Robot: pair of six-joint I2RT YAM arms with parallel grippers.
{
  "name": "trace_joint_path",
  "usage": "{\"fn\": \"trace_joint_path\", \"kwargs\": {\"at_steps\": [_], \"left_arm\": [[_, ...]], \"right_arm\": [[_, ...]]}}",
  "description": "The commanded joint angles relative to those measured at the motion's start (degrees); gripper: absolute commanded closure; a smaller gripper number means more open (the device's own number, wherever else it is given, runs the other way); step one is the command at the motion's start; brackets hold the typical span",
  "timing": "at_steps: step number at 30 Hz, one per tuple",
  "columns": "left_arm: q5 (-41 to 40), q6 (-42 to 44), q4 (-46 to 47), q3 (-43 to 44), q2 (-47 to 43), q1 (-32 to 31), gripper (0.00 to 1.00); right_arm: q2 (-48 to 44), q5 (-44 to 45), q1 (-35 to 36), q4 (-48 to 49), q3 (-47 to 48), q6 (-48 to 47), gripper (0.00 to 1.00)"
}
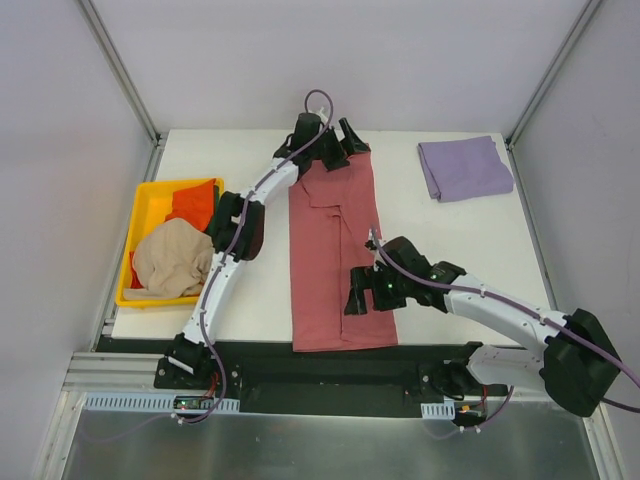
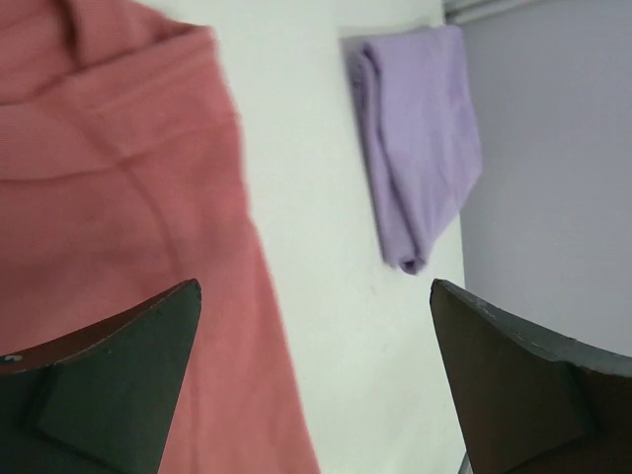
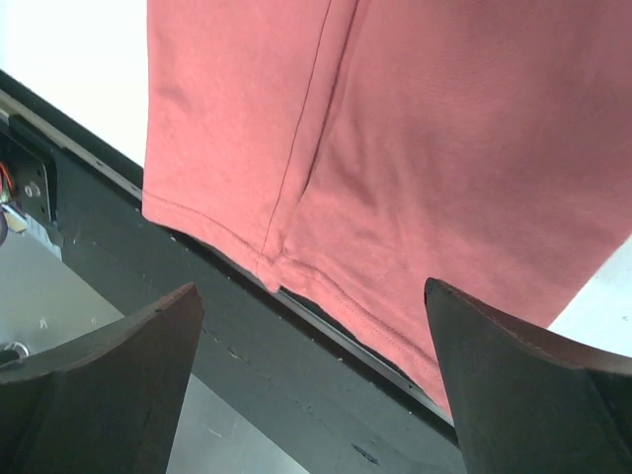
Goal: Fold and stack the t-shirts
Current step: Rotate the tshirt 90 degrees
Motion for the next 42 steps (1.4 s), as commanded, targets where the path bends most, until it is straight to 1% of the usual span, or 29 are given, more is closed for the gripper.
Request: {"fn": "trace_joint_path", "kwargs": {"at_steps": [1, 2, 4, 5, 6, 8, 10, 11, 14, 16, 19, 21, 24, 27, 29, 32, 36, 39, 42], "left_arm": [[3.6, 8.1, -0.1, -3.7, -15.7, -1.3, 0.01], [4.8, 9.4, -1.1, -6.2, -18.2, -1.3, 0.01], [6.7, 10.9, -1.6, -14.7, -24.8, -1.4, 0.01], [7.1, 11.6, -1.8, -20.4, -28.6, -1.5, 0.01], [7.2, 12.2, -2.0, -27.8, -32.4, -1.5, 0.01], [7.0, 13.8, -2.4, -37.7, -38.7, -2.1, 0.01], [3.3, 16.0, -8.3, -45.3, -43.9, -3.3, 0.01], [0.5, 16.9, -9.3, -49.7, -47.2, -4.4, 0.01], [-4.9, 18.1, -10.9, -60.4, -52.5, -6.7, 0.01], [-5.9, 17.7, -10.9, -64.8, -53.7, -7.6, 0.01], [-7.7, 18.7, -10.9, -66.0, -51.4, -7.8, 0.01], [-8.3, 18.8, -10.8, -64.5, -48.2, -7.6, 0.01], [-6.5, 18.7, -11.3, -61.0, -43.6, -7.3, 0.01], [-10.4, 19.0, -12.8, -58.7, -39.7, -7.1, 0.01], [-9.3, 19.0, -15.0, -56.0, -36.4, -6.1, 0.01], [-8.2, 18.7, -15.5, -53.6, -33.1, -4.8, 0.01], [-6.6, 19.3, -16.7, -48.9, -29.2, -3.8, 0.01], [-6.7, 19.6, -18.9, -45.6, -28.1, -3.3, 0.01], [-5.9, 20.0, -20.0, -46.0, -30.2, -3.2, 0.01]], "right_arm": [[-2.0, 6.1, -0.1, -3.1, 2.6, 0.4, 0.04], [-2.4, 7.3, -0.1, -3.9, 2.8, -0.4, 0.04], [-2.9, 10.7, -0.1, -4.6, 3.3, -1.3, 0.04], [-2.9, 11.8, -0.2, -4.9, 3.8, -1.7, 0.04], [-2.9, 12.5, -0.3, -5.3, 4.3, -1.9, 0.04], [-2.6, 12.5, -0.3, -5.9, 5.3, -1.6, 0.04], [-2.5, 11.5, -0.3, -4.9, 4.6, -0.9, 0.04], [-2.4, 10.6, -0.4, -4.0, 3.8, -0.2, 0.04], [-2.4, 7.4, -0.2, -0.7, 0.9, 1.3, 0.04], [-2.3, 5.4, -0.1, 2.0, -1.4, 2.0, 0.04], [-0.1, 4.7, 0.4, 5.0, -2.4, 3.2, 0.04], [2.6, 4.9, 0.6, 6.7, -2.1, 4.1, 0.04], [5.7, 5.5, 1.0, 7.4, -1.1, 4.4, 0.04], [8.9, 5.4, 1.1, 7.4, -0.1, 3.5, 0.04], [11.1, 5.3, 1.1, 7.1, 0.6, 3.4, 0.04], [14.5, 5.1, 1.2, 7.0, 2.4, 2.7, 0.04], [18.6, 6.5, 0.7, 4.1, 6.9, 0.4, 0.04], [19.9, 7.1, -0.3, 2.3, 10.1, -1.2, 0.04], [19.7, 7.2, -1.0, -0.6, 12.5, -2.7, 0.04]]}}
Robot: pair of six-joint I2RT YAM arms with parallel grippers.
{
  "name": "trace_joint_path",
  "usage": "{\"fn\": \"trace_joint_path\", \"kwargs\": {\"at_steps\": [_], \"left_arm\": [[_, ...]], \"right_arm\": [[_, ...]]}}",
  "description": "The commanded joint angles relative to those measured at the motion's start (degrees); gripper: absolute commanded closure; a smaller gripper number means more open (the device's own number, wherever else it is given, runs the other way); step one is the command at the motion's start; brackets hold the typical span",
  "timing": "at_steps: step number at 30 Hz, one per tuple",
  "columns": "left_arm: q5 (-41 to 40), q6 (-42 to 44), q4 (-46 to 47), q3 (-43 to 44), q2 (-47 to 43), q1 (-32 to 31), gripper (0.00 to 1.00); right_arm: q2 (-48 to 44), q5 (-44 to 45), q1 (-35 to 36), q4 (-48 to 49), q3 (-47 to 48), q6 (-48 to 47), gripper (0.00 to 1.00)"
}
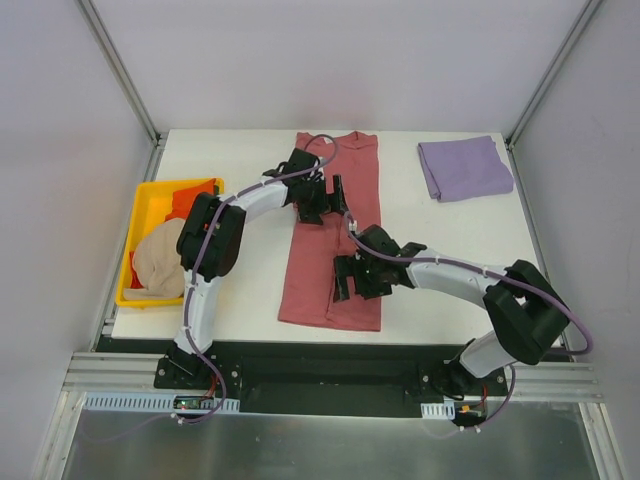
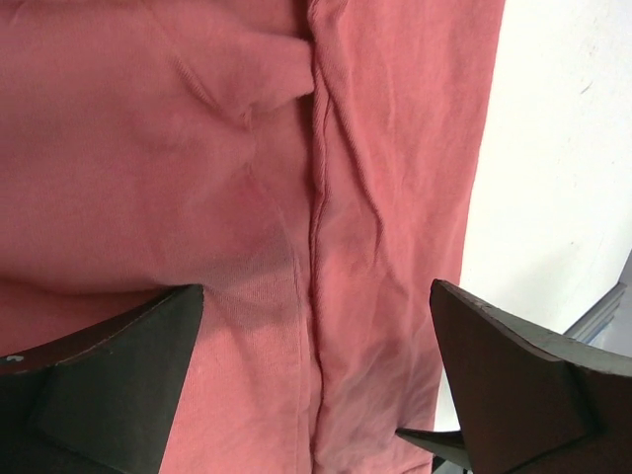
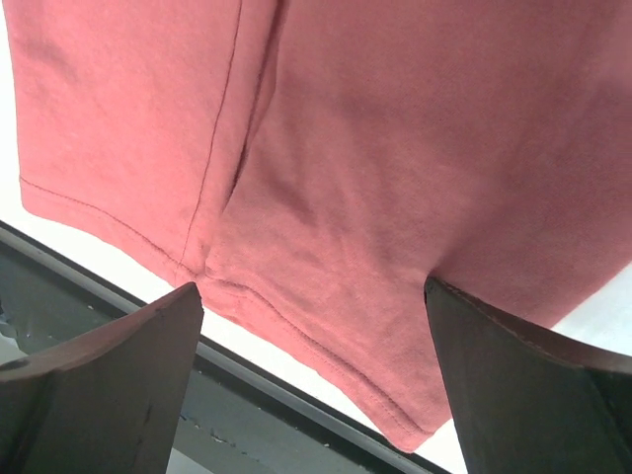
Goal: Fold and stack the t-shirts
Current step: Rotate the tshirt 90 degrees
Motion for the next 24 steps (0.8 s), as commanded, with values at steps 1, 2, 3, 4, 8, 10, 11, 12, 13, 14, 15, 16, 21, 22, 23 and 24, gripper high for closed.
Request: {"fn": "trace_joint_path", "kwargs": {"at_steps": [1, 2, 3, 4, 8, 10, 11, 12, 13, 14, 15, 16, 21, 22, 23, 24], "left_arm": [[-1.2, 2.4, -4.5, -1.0, -1.0, 0.8, 0.01], [-0.9, 2.4, -4.5, -2.5, -3.2, 0.8, 0.01], [-0.9, 2.6, -4.5, -3.9, -5.2, 0.7, 0.01], [-0.6, 2.9, -4.5, -5.6, -7.9, 0.5, 0.01], [-4.2, 4.4, -4.5, -13.5, -20.5, -1.6, 0.01], [-7.5, 3.2, -4.5, -20.3, -28.2, -3.6, 0.01], [-8.8, 2.0, -4.6, -23.2, -31.3, -4.3, 0.01], [-9.8, 0.7, -4.7, -26.5, -34.7, -4.7, 0.01], [-10.3, -0.5, -5.1, -30.2, -37.5, -4.9, 0.01], [-11.5, -1.8, -5.7, -33.2, -40.5, -5.1, 0.01], [-12.8, -2.8, -7.0, -36.3, -44.3, -5.4, 0.01], [-13.3, -3.6, -8.2, -39.1, -46.0, -5.8, 0.01], [-13.0, -9.7, -9.5, -53.9, -58.7, -8.5, 0.01], [-12.6, -10.9, -9.5, -56.2, -60.2, -8.9, 0.01], [-12.0, -12.1, -9.5, -58.3, -61.5, -9.3, 0.02], [-11.8, -12.8, -9.4, -59.7, -62.6, -9.5, 0.04]], "right_arm": [[-0.4, 1.4, -1.0, -5.9, 4.4, -3.9, 0.04], [-1.2, 0.8, -0.9, -6.5, 4.8, -4.6, 0.04], [-3.1, -0.5, -1.0, -6.9, 4.9, -5.6, 0.04], [-5.0, -0.9, -1.0, -7.0, 4.7, -6.1, 0.04], [-14.1, -1.3, -1.0, -4.7, 2.4, -7.4, 0.04], [-19.1, -0.2, -1.1, -3.4, 0.2, -5.4, 0.04], [-21.7, 0.4, -1.3, -3.0, -1.2, -4.4, 0.04], [-23.9, 1.1, -1.7, -2.5, -2.7, -2.8, 0.04], [-25.6, 1.9, -2.1, -2.4, -4.2, -1.2, 0.04], [-27.1, 2.4, -2.6, -2.3, -5.9, 0.4, 0.04], [-28.0, 1.9, -3.2, -2.3, -7.9, 1.2, 0.04], [-28.9, 1.1, -3.5, -2.4, -8.7, 1.9, 0.04], [-27.8, -9.5, -4.4, 1.3, -14.9, 6.5, 0.04], [-27.0, -10.4, -4.4, 2.0, -15.7, 7.6, 0.04], [-26.3, -10.9, -4.3, 2.1, -16.2, 8.7, 0.03], [-25.5, -11.1, -4.3, 2.2, -16.6, 9.5, 0.02]]}}
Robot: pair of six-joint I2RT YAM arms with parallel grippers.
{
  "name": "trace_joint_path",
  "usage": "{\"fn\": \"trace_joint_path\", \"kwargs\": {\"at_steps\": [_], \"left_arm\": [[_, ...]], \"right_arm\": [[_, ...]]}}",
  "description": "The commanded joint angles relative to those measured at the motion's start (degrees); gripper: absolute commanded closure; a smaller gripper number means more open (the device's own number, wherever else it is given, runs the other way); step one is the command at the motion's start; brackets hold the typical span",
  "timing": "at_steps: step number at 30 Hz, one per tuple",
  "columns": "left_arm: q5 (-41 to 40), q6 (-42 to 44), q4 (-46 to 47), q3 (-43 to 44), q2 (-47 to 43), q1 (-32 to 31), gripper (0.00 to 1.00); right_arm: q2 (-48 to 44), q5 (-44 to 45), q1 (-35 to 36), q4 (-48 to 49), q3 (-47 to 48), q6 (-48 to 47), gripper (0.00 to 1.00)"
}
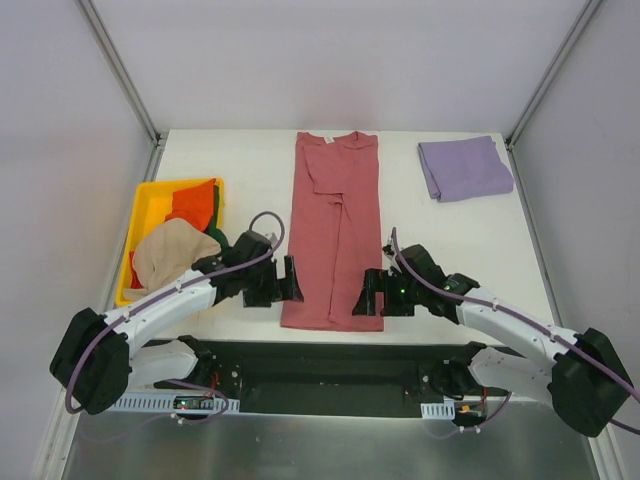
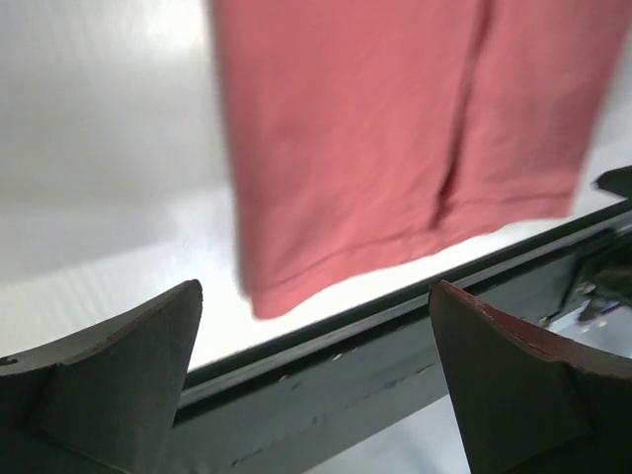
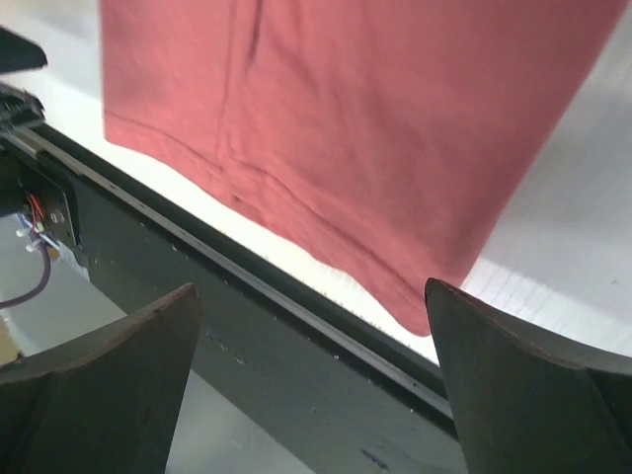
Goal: Fold and stack the t-shirts
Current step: Rotate the tshirt 90 degrees, then grab the bottom of the folded rectangular tshirt with both arms
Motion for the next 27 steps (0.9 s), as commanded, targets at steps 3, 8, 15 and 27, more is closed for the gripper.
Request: {"fn": "trace_joint_path", "kwargs": {"at_steps": [3, 8, 15, 27], "left_arm": [[-0.4, -7.3, -2.1, -9.6, -5.8, -2.5, 0.13], [1.0, -8.1, 0.7, -12.9, -5.4, -4.1, 0.28], [0.8, -8.8, 3.6, -14.7, -1.4, -5.3, 0.57], [-1.6, -7.4, 5.5, -14.2, 4.5, -5.6, 1.0]], "right_arm": [[2.8, -5.5, -0.1, 4.3, -3.6, 8.0, 0.01], [0.9, -3.3, -0.1, 2.5, -5.9, 9.5, 0.01], [-4.4, -1.5, -0.1, 0.3, -7.5, 10.3, 0.01], [2.6, 2.5, -0.1, -4.0, -5.0, 8.5, 0.13]]}}
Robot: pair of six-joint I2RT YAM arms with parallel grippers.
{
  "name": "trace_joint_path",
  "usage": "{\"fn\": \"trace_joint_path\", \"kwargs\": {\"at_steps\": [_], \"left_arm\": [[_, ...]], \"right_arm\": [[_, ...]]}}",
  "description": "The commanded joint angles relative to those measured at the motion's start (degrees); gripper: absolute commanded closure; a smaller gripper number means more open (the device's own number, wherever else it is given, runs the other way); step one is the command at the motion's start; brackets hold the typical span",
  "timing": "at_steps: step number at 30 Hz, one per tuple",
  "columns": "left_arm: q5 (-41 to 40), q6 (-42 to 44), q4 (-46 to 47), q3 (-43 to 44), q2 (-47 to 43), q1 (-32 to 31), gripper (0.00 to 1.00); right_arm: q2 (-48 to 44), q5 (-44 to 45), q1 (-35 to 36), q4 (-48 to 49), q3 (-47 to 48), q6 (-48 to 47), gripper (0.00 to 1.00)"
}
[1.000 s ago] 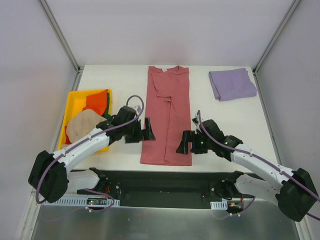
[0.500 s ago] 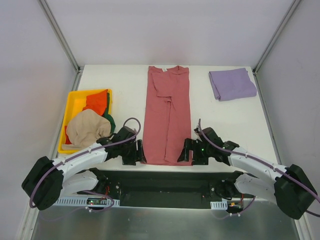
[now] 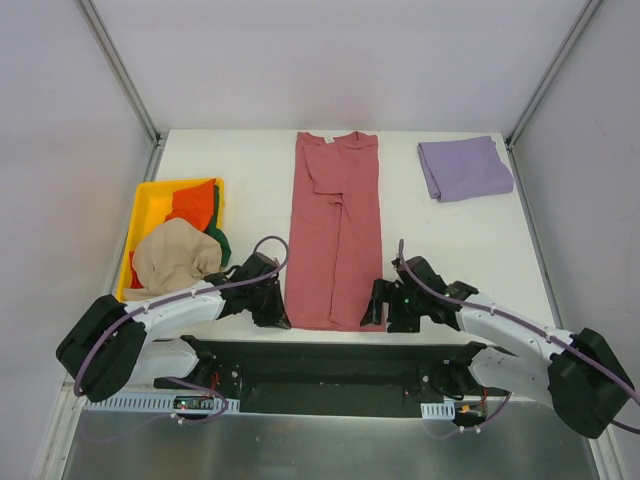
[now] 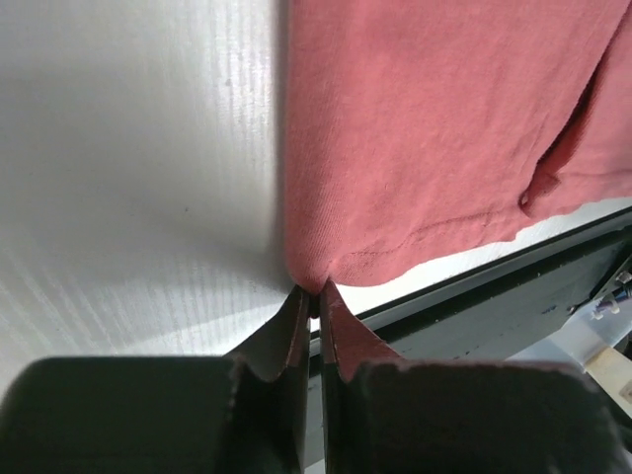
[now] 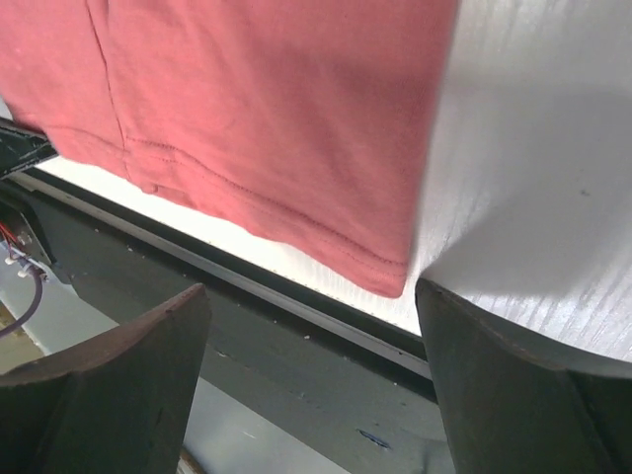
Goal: Fold and stack the t-shirts
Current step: Grab the bottom of the folded rectangular tshirt with both arms
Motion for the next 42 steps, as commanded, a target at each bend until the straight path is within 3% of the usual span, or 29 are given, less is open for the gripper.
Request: {"fn": "trace_joint_path", "kwargs": {"at_steps": [1, 3, 8, 11, 14, 22, 29, 34, 42], "left_arm": [[-3.0, 1.6, -1.2, -0.4, 2.9, -0.5, 1.0], [-2.2, 2.5, -0.8, -0.2, 3.2, -0.5, 1.0], [-2.1, 4.4, -0.3, -0.8, 0.0, -0.7, 1.0], [-1.9, 5.7, 0.0, -0.6, -2.8, -0.9, 1.0], [-1.4, 6.7, 0.1, -0.4, -5.7, -0.9, 1.0], [7.1, 0.7, -1.5, -9.9, -19.2, -3.9, 1.0], [10.1, -1.5, -2.6, -9.5, -30.8, -5.9, 1.0], [4.6, 3.6, -3.3, -0.5, -27.0, -5.8, 1.0], [-10.7, 10.7, -3.7, 13.8, -14.4, -3.2, 1.0]], "right_arm": [[4.0, 2.6, -0.1, -1.8, 2.1, -0.5, 0.16], [6.1, 1.3, -0.1, 0.1, 1.9, -0.4, 0.23], [8.5, 2.8, -0.1, 2.7, 1.2, -0.3, 0.69], [8.1, 5.5, -0.1, 2.1, 1.9, -0.8, 0.87], [6.9, 2.8, -0.1, 4.0, 2.4, -3.1, 1.0], [-0.1, -13.2, 1.5, 7.8, -3.1, -2.8, 1.0], [-11.0, -11.8, 6.5, 0.4, -2.2, 0.7, 1.0], [-9.7, -4.3, 5.8, -3.8, 6.9, -4.6, 1.0], [2.6, 1.1, -1.6, -3.7, 21.1, -13.4, 1.0]]}}
